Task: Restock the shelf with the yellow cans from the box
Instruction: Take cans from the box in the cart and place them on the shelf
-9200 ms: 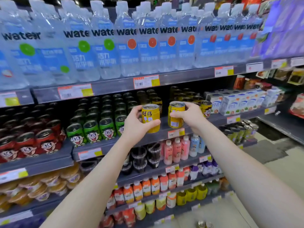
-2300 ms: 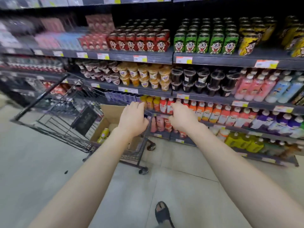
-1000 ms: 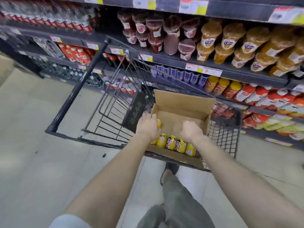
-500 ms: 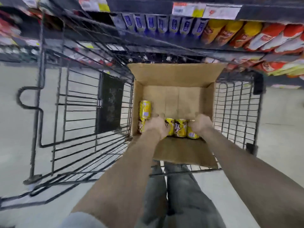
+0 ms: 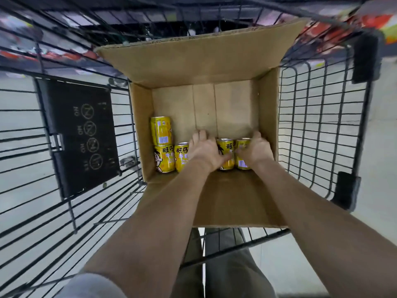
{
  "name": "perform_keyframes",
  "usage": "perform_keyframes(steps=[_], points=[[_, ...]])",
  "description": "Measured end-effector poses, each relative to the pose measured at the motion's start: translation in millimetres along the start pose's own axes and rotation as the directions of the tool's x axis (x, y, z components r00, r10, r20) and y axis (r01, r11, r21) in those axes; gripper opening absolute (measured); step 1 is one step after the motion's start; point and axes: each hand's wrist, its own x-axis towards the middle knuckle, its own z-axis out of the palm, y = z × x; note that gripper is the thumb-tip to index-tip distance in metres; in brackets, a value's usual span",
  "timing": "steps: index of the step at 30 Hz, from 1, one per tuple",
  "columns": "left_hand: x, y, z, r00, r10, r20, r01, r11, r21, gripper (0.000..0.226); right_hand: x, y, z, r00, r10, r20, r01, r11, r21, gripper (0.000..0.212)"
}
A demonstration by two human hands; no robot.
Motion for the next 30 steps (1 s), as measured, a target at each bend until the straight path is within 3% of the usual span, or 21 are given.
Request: perform_keyframes(steps=[6, 9, 12, 15, 20, 23, 25, 27, 30], points=[[18.0, 7.4, 8.7, 0.997, -0.043, 0.063, 0.038, 0.996, 0.079, 0.106, 13.0, 4.4, 5.2, 0.994, 0.107, 0.030, -0.107, 0.994, 0.007, 0.075], [23.7, 9.1, 7.3, 0.994, -0.082, 0.066, 0.083, 0.997, -0.006, 0.099, 16.6, -1.1, 2.6, 0.986, 0.161, 0.033, -0.162, 0.987, 0.019, 0.075], [20.9, 8.5, 7.9, 0.994, -0.103, 0.032, 0.107, 0.982, -0.157, 0.092, 12.9, -2.8, 1.5, 0.983, 0.182, 0.003, -0.181, 0.974, 0.139, 0.065], [11.3, 2.7, 6.0, 0.995, -0.078, -0.067, 0.054, 0.952, -0.301, 0.084, 0.9, -0.1, -3.9, 0.989, 0.120, -0.082, -0.087, 0.942, 0.325, 0.052], [-16.3, -8.4, -32.9, 0.978, -0.072, -0.197, -0.033, 0.876, -0.482, 0.075, -29.0, -13.1, -37.6, 0.977, -0.106, -0.187, 0.188, 0.845, 0.501, 0.053], [-38.2, -14.8, -66.4, 0.969, -0.107, -0.225, -0.042, 0.821, -0.570, 0.075, -56.1, -30.2, -65.8, 0.942, -0.198, -0.272, 0.314, 0.807, 0.500, 0.053], [-53.7, -18.9, -90.2, 0.953, -0.140, -0.270, -0.089, 0.722, -0.687, 0.075, -75.6, -42.3, -83.2, 0.915, -0.237, -0.327, 0.380, 0.780, 0.497, 0.057], [-76.4, -18.6, -114.6, 0.932, -0.161, -0.324, -0.161, 0.618, -0.770, 0.073, -100.5, -52.5, -100.4, 0.895, -0.272, -0.353, 0.428, 0.746, 0.510, 0.051], [-116.9, -16.5, -148.4, 0.888, -0.137, -0.438, -0.293, 0.566, -0.771, 0.069, -142.2, -63.1, -124.0, 0.864, -0.311, -0.396, 0.489, 0.704, 0.515, 0.045]])
